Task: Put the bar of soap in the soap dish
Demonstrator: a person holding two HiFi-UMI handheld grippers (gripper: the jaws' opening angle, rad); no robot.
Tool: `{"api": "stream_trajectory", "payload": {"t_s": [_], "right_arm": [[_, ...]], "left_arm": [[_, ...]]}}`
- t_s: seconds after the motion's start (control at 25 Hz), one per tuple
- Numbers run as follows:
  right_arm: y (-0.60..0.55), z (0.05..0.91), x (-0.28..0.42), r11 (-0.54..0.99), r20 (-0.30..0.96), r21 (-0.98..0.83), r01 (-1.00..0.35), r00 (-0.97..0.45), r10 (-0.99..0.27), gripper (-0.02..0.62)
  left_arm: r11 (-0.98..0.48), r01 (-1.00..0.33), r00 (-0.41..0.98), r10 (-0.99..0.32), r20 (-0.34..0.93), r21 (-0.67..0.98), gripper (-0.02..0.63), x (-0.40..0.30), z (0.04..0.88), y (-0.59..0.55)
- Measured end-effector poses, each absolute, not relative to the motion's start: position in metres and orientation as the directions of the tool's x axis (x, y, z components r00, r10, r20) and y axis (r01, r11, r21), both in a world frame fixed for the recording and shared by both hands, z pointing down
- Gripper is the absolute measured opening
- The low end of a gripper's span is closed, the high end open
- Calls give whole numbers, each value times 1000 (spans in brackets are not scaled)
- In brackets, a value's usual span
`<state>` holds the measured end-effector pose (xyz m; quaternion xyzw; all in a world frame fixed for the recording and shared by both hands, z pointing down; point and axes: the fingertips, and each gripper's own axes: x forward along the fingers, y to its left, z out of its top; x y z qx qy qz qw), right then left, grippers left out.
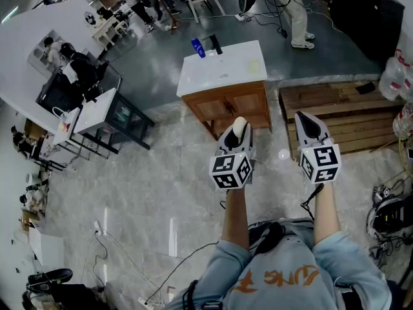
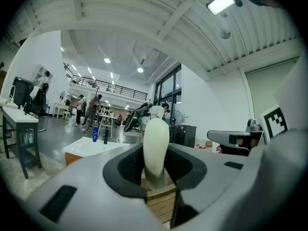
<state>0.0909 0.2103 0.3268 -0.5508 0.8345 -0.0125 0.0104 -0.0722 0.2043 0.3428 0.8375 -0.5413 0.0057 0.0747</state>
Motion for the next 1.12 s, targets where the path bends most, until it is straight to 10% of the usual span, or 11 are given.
{"api": "stream_trajectory", "payload": {"t_s": [1.12], "right_arm": [[114, 327, 67, 475, 13, 10, -880, -475, -880, 29]], "left_arm": [[-343, -921, 353, -935, 25, 185, 121, -108, 330, 131]]}}
